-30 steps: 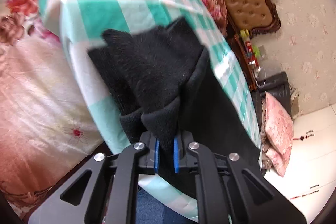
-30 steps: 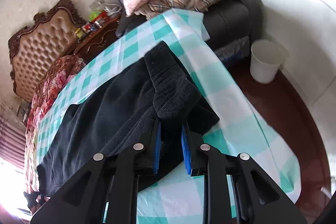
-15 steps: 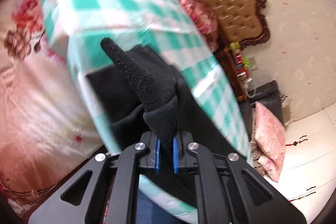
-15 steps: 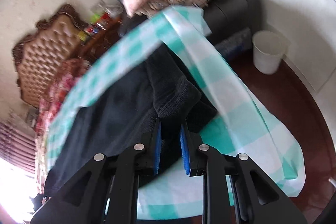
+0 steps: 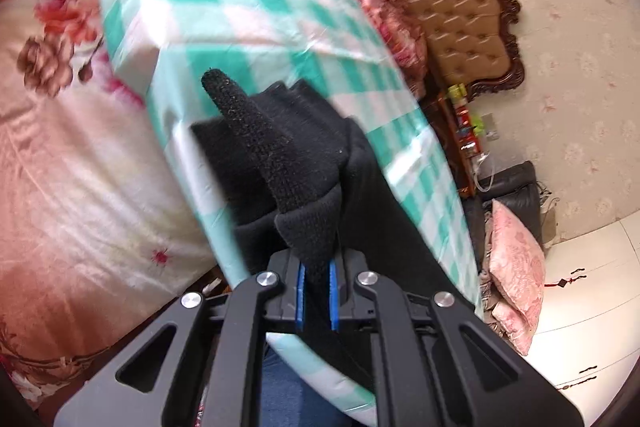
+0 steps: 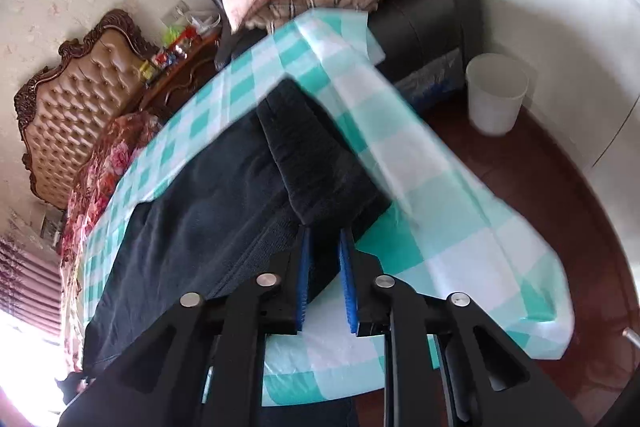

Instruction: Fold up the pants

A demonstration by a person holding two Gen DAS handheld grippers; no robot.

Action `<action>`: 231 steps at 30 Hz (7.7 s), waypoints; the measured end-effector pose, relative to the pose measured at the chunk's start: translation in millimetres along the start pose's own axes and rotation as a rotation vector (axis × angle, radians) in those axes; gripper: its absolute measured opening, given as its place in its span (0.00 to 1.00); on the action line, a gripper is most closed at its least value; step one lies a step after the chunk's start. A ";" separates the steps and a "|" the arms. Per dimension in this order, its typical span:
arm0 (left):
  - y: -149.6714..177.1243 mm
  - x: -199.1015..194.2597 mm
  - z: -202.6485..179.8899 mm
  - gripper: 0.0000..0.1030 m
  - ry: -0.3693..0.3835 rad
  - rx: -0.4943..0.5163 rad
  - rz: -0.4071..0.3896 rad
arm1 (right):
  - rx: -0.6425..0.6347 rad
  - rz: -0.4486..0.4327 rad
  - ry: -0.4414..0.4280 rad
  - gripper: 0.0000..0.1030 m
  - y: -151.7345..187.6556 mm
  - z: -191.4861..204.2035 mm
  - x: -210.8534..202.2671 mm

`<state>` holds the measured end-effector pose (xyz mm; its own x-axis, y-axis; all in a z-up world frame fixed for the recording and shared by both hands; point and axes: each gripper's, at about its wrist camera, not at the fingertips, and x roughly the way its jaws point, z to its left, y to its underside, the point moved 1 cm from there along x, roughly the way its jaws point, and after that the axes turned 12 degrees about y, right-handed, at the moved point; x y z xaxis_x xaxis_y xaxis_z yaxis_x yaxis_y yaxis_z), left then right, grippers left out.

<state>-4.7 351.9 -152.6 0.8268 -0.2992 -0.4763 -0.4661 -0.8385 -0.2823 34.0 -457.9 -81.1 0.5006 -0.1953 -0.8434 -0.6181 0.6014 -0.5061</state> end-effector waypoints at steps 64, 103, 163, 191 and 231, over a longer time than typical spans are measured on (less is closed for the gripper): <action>-74.6 65.2 -1.1 0.36 -0.237 0.345 0.005 | -0.142 0.040 0.187 0.31 16.1 18.9 63.9; 116.0 181.6 -185.3 0.38 -0.087 0.938 0.185 | -0.500 -0.039 0.125 0.33 5.3 250.8 134.1; 59.3 161.8 -87.8 0.70 -0.441 0.645 0.135 | -0.406 -0.172 0.401 0.92 73.0 121.5 57.0; 63.2 149.5 -78.9 0.98 -0.496 0.898 0.136 | -0.403 -0.143 0.465 0.94 74.9 127.1 55.6; 3.5 82.0 -36.6 0.09 -0.271 0.683 -0.014 | -1.134 -0.093 -0.256 0.58 270.4 519.4 5.3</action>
<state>73.0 307.7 -162.2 0.7683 -0.0938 -0.6332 -0.6217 -0.3445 -0.7034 184.3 106.1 -128.8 0.6005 0.0378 -0.7988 -0.6949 -0.4697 -0.5446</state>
